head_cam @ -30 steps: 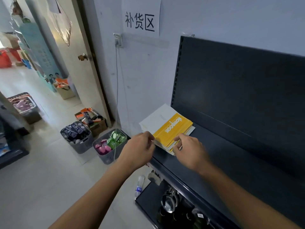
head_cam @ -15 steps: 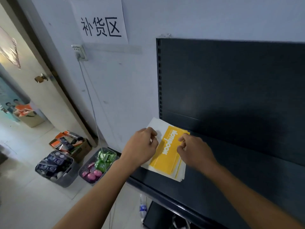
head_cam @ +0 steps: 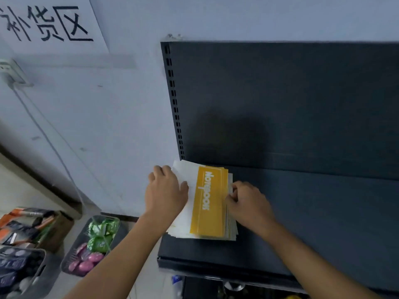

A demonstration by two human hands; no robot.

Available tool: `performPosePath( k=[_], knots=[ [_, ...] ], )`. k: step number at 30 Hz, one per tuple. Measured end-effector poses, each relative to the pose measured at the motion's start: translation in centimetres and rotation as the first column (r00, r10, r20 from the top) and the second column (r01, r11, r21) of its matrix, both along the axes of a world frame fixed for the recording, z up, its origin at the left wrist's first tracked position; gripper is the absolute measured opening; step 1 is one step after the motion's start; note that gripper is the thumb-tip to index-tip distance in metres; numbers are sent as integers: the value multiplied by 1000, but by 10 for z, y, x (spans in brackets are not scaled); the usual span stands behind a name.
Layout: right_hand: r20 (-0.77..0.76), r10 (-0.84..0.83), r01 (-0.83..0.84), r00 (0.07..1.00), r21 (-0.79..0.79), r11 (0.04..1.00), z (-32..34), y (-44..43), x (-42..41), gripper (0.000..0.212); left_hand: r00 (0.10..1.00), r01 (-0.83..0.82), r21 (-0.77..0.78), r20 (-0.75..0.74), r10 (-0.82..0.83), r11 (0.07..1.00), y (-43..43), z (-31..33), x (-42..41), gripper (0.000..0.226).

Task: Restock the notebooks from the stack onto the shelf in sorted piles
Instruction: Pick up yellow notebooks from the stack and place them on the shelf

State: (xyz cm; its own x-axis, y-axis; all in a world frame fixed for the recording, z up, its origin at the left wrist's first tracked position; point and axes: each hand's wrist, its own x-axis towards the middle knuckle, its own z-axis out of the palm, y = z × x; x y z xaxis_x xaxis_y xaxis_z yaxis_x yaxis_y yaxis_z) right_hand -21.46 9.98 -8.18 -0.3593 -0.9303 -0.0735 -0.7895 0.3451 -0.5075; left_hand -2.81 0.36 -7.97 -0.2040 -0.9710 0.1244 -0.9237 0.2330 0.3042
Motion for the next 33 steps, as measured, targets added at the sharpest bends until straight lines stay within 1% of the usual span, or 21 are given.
performPosePath(
  k=[4,8,10,13,17,21,24,26,30,33],
  knots=[
    [6,-69,69,998,13,998,-12,3,14,22,995,48,61,-86,-43,997,-5,-11,7,55],
    [34,-118,116,992,48,992,-19,7,28,30,994,53,152,-99,-38,987,-4,-14,12,48],
    [41,-100,98,994,50,994,-22,8,34,29,994,63,183,-95,-46,981,-2,-14,13,45],
    [25,-75,74,997,52,996,-25,7,39,30,991,70,211,-126,-44,975,-1,-16,15,44],
    [-34,-32,33,999,25,999,-30,8,39,36,983,37,246,-185,10,969,-2,-16,14,41],
    [-95,39,-40,995,-4,999,-35,8,39,49,984,-11,246,-168,53,969,-3,-13,15,34],
    [-100,73,-76,992,-17,997,-38,6,39,57,988,-50,272,-130,88,961,-7,-10,20,28],
    [-82,66,-69,994,-37,997,-38,5,40,55,989,-54,304,-112,93,951,-10,-8,23,25],
    [-10,-5,5,1000,-50,999,-36,4,41,40,989,-36,343,-125,84,939,-15,-4,25,23],
    [8,-23,23,1000,-37,999,-34,3,42,38,984,-24,348,-155,83,937,-15,-4,25,25]
  ],
)
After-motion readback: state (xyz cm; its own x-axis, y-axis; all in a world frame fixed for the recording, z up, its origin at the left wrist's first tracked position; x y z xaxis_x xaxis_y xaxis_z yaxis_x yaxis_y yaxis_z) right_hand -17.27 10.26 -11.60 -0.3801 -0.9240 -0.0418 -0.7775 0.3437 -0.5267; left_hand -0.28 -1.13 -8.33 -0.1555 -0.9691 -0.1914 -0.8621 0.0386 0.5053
